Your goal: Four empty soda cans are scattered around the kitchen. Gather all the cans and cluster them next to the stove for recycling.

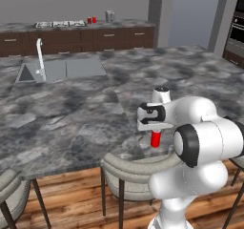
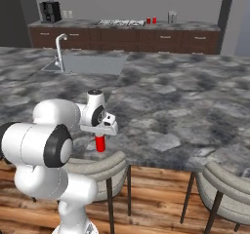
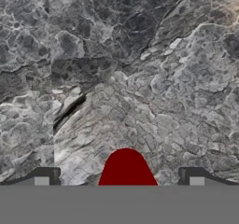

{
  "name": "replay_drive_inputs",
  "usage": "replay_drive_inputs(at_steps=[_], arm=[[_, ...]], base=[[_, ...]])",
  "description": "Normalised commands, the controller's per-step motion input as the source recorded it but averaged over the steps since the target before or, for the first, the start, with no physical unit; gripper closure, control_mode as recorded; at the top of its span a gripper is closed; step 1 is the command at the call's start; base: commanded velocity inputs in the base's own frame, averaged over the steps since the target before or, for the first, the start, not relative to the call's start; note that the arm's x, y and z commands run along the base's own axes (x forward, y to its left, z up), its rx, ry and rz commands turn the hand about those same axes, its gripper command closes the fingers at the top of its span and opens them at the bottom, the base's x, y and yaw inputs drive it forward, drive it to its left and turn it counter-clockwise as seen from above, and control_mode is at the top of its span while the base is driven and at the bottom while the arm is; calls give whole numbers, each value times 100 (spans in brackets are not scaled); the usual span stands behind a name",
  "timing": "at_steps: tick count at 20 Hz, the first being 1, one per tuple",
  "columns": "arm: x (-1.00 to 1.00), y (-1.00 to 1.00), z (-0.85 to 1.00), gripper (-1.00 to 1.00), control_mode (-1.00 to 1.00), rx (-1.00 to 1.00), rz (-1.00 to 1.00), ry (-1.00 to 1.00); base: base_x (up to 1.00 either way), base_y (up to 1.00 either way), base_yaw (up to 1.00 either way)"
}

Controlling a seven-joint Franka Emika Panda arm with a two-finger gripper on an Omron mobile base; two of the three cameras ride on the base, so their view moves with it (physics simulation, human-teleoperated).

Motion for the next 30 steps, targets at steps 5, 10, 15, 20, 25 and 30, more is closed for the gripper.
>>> replay_drive_inputs(at_steps=[5,10,15,20,25,30], arm=[[0,-2,-1,-100,-100,0,0,0],[-9,-6,0,-100,-100,0,0,0],[-18,-8,0,-100,-100,0,0,0],[-6,0,-15,-100,-100,0,0,0],[12,0,-11,-100,-100,0,0,0],[0,0,-13,100,-100,0,0,0]], base=[[0,0,0],[0,0,0],[0,0,0],[0,0,0],[0,0,0],[0,0,0]])
